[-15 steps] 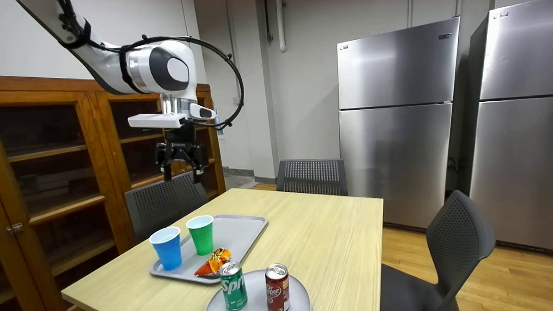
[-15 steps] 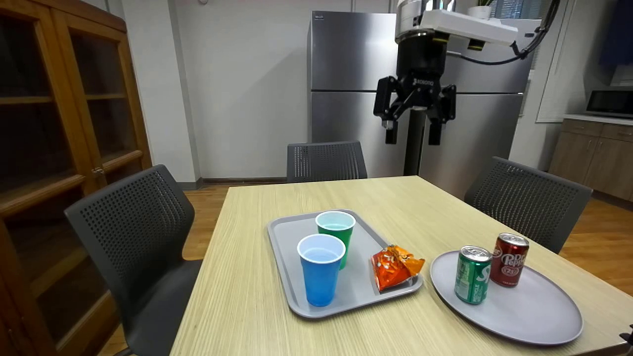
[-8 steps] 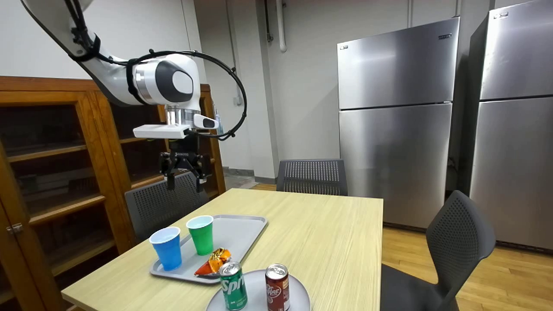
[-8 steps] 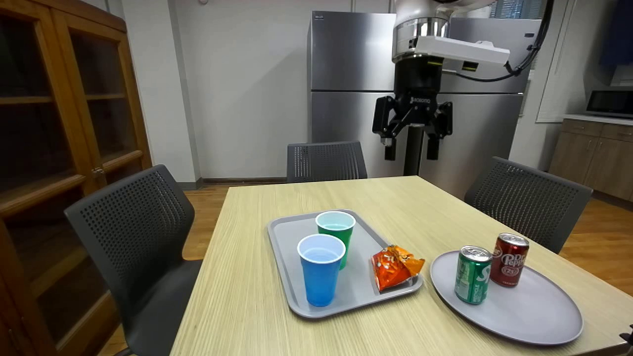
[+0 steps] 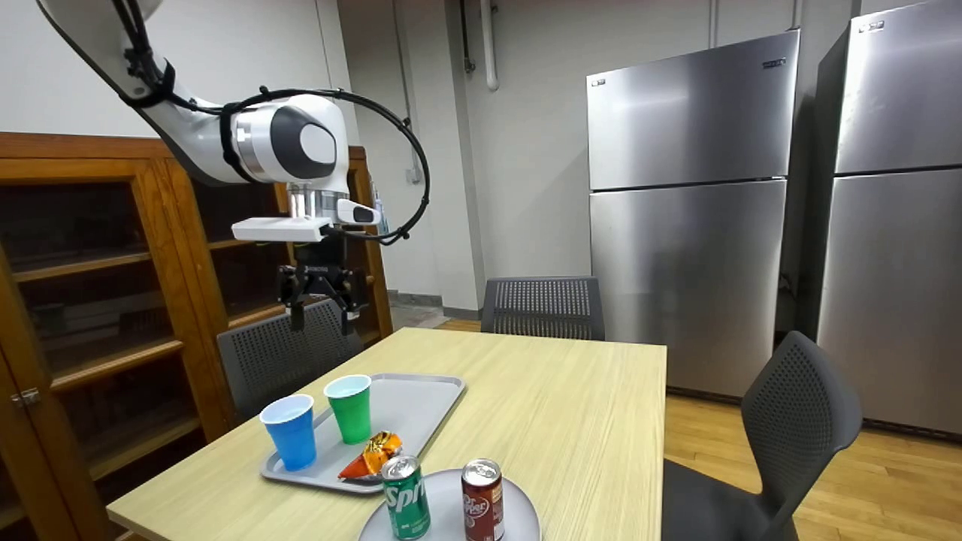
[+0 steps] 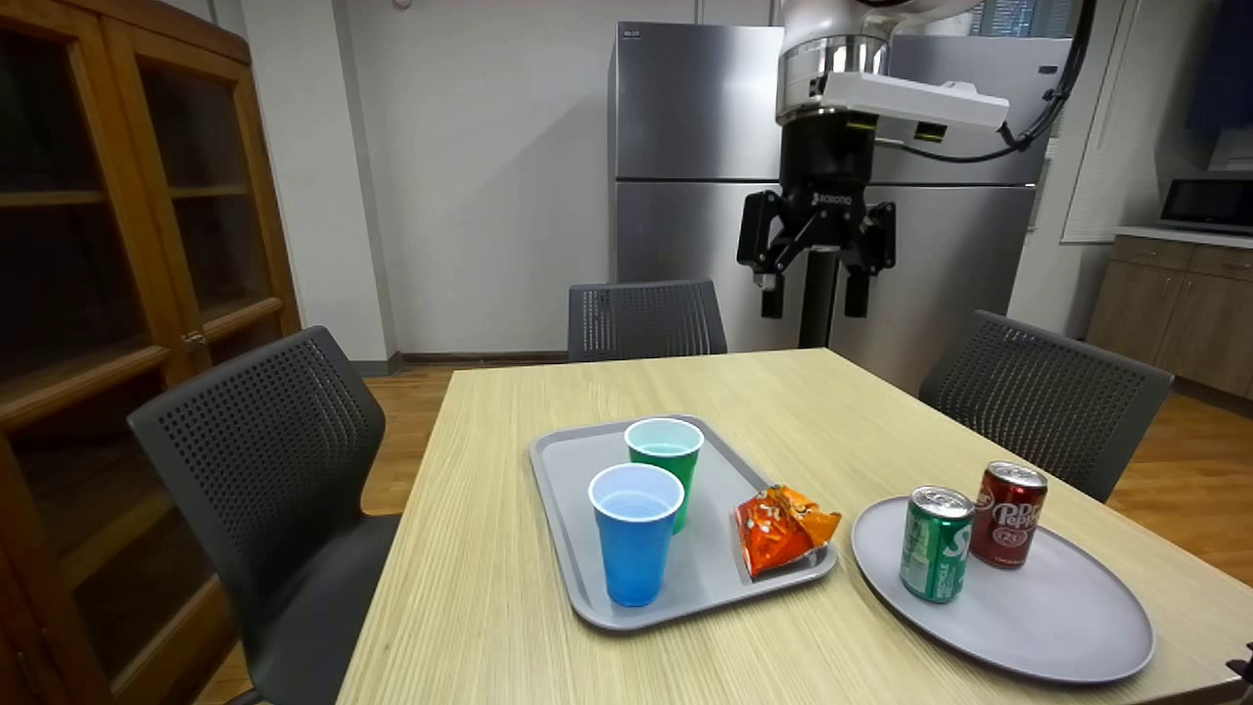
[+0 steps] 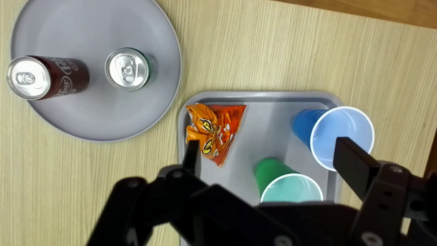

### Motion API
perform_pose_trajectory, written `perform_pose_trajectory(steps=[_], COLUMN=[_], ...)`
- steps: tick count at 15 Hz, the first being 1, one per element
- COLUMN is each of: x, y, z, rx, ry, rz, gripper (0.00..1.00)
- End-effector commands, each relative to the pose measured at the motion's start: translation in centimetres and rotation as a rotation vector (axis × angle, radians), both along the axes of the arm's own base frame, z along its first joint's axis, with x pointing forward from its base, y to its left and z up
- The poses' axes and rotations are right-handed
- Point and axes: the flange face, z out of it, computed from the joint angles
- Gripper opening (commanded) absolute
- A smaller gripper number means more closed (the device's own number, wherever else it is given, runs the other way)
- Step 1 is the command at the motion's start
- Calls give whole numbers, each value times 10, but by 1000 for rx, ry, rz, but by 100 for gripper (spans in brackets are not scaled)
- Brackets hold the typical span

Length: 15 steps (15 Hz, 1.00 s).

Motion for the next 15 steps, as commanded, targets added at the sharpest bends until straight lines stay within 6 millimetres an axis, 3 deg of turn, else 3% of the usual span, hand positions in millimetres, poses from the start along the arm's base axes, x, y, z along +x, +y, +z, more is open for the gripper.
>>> perform_pose_trajectory(steps=[1, 15], x=[-2, 3], y=[1, 1], z=[-17, -114], rx=[-9, -35], ry=[19, 63], rz=[20, 92], gripper=[100, 100])
